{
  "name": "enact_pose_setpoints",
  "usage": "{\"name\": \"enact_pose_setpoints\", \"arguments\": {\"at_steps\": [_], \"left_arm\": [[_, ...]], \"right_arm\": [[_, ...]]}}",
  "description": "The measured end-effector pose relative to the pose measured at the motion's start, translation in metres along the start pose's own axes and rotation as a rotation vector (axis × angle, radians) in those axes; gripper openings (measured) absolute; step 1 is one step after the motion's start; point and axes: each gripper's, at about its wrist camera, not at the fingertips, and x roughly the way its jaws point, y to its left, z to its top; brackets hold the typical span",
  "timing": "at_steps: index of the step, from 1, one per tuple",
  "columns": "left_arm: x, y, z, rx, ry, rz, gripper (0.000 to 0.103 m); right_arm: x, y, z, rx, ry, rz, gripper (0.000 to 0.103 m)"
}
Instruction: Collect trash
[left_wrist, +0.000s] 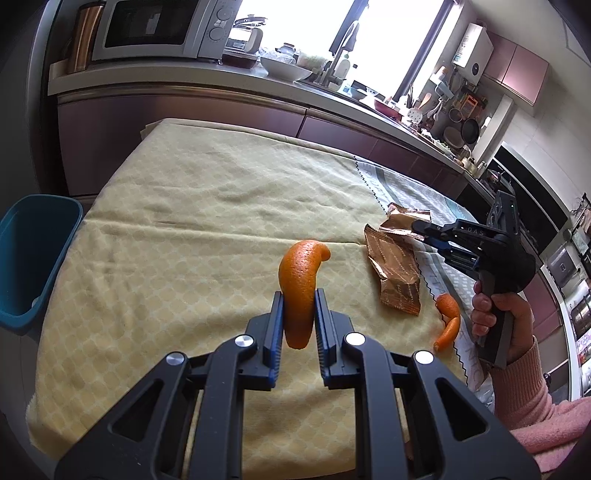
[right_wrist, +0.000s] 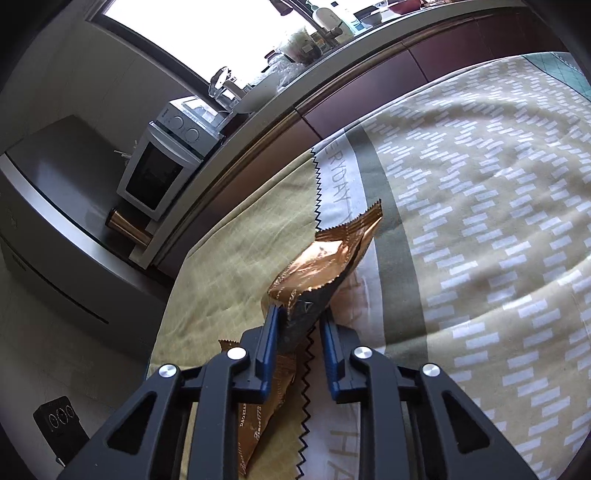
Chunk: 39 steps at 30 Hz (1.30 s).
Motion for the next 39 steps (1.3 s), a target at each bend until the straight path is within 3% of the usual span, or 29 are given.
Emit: {"name": "enact_pose_setpoints", "arguments": {"at_steps": [4, 20, 39], "left_arm": [[-0.001, 0.002, 0.001, 0.0, -0.005, 0.01, 0.016], [-0.027, 0.021, 0.008, -0.025, -0.07, 0.062, 0.016], [-0.063, 0.043, 0.008, -0.062, -0.141, 0.138, 0.016]], "right_arm": [[0.003, 0.009, 0.001, -0.048, 0.0, -0.004, 0.006], [-0.016, 0.088, 0.0, -0.299, -0.087, 0.036, 0.003], [0.014, 0.157, -0.038, -0.408, 0.056, 0.212, 0.003]]}}
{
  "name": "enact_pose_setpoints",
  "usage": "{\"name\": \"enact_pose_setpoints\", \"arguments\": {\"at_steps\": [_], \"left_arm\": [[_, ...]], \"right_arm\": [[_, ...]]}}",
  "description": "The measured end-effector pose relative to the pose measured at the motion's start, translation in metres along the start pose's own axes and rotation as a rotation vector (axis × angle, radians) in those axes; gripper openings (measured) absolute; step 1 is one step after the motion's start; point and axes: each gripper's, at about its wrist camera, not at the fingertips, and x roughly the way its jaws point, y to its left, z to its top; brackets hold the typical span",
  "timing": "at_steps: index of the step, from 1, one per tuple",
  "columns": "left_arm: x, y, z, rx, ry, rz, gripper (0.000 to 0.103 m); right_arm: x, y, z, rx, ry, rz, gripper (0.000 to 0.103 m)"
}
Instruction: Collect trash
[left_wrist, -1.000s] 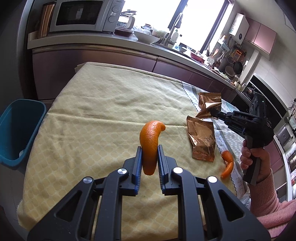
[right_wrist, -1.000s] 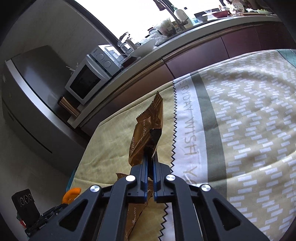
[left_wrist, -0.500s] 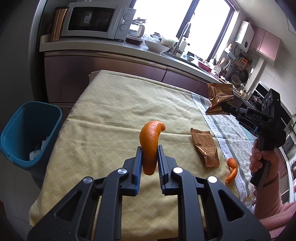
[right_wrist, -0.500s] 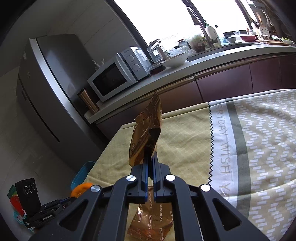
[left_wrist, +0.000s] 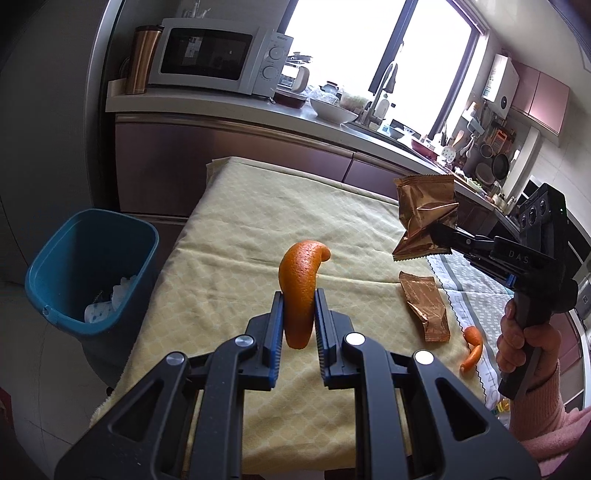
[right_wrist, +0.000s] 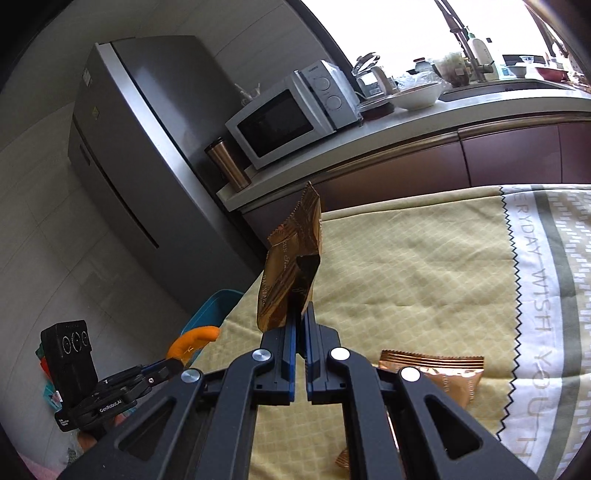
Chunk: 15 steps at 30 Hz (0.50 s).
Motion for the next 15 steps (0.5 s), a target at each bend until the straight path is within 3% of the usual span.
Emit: {"name": "enact_pose_setpoints", "arguments": {"at_steps": [15], "left_arm": [[-0.026, 0.026, 0.0, -0.039, -0.044, 0.065, 0.016]], "right_arm": [[0.054, 0.053, -0.009, -0.067, 0.107, 0.114, 0.003]]}}
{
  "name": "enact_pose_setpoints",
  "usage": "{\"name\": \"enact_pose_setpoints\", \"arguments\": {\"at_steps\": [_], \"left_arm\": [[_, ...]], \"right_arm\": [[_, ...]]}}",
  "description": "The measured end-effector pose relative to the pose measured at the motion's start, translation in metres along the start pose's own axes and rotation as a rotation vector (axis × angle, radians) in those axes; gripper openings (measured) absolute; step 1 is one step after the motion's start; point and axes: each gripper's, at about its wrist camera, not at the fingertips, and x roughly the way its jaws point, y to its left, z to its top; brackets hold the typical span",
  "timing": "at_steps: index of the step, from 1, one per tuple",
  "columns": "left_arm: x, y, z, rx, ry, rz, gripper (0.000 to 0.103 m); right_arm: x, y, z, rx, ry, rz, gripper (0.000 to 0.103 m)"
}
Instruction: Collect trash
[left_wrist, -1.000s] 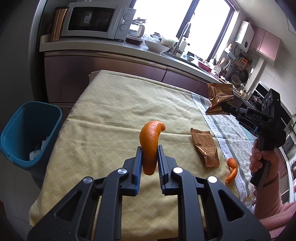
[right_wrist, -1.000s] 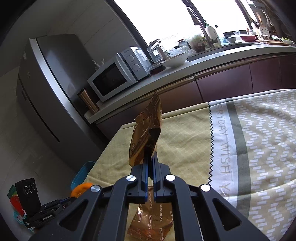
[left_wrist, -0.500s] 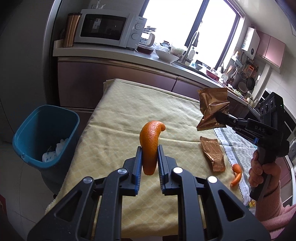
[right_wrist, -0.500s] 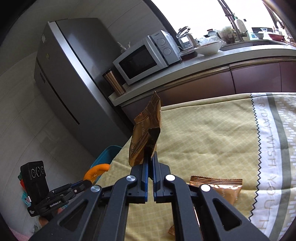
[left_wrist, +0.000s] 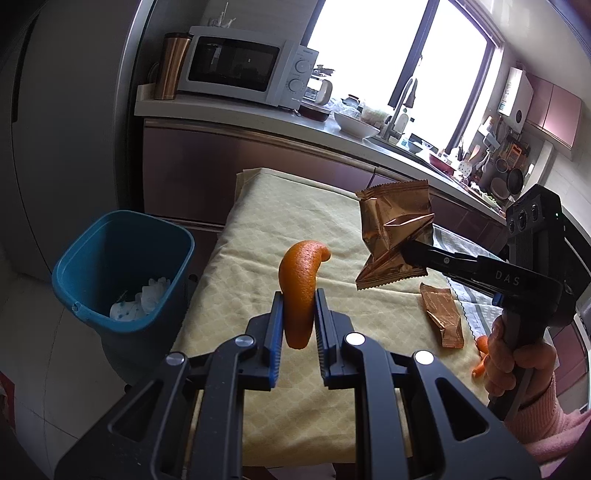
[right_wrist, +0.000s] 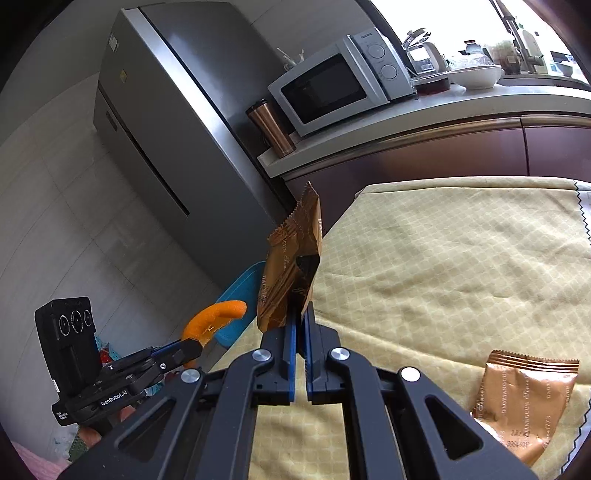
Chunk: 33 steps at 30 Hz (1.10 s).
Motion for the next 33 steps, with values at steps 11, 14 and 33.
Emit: {"name": "enact_pose_setpoints", "arguments": {"at_steps": [11, 14, 33], "left_arm": [[-0.011, 0.027, 0.004, -0.036, -0.026, 0.065, 0.016], [-0.013, 0.032, 0.006, -0.043, -0.032, 0.076, 0.016], [-0.015, 0.063, 0.013, -0.085, -0.052, 0.138, 0.016]], "right_arm": [[0.033, 0.022, 0.006, -0.034, 0.043, 0.033, 0.003], [0.04, 0.027, 0.008, -0.043, 0.053, 0.046, 0.003], [0.083, 0.048, 0.011, -0.063, 0.121, 0.099, 0.003]]}}
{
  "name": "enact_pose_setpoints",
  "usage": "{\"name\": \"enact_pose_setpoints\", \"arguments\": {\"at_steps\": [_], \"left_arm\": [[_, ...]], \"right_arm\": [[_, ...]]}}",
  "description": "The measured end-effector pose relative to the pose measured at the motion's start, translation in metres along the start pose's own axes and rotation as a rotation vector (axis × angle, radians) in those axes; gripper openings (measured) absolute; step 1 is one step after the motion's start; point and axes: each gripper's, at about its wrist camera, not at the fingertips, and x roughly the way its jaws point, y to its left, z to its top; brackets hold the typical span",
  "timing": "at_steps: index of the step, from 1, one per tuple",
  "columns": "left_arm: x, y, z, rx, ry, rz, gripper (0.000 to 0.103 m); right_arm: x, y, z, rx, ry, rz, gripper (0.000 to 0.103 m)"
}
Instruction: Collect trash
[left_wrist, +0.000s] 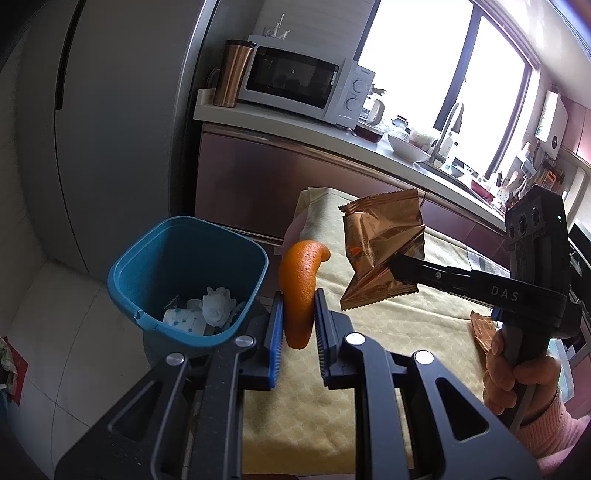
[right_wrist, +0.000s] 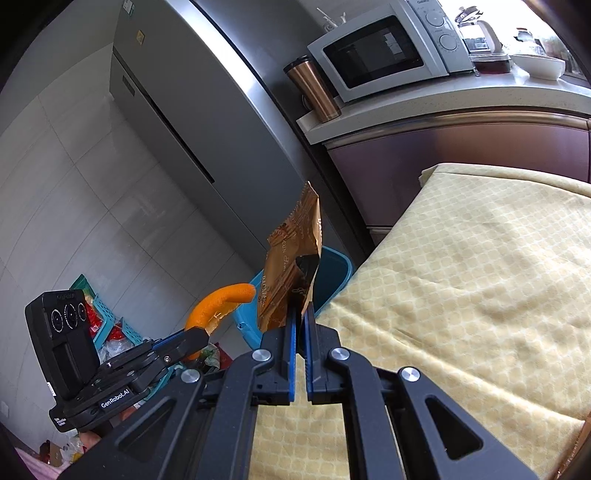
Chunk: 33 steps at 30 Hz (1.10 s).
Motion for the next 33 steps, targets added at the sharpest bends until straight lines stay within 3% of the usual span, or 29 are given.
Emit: {"name": "enact_pose_setpoints", "arguments": {"at_steps": [33], "left_arm": [[0.031, 0.038, 0.004, -0.065, 0.014, 0.145, 0.016]], "right_arm": [[0.062, 0.02, 0.017, -0.06, 0.122, -0.015, 0.003]]}}
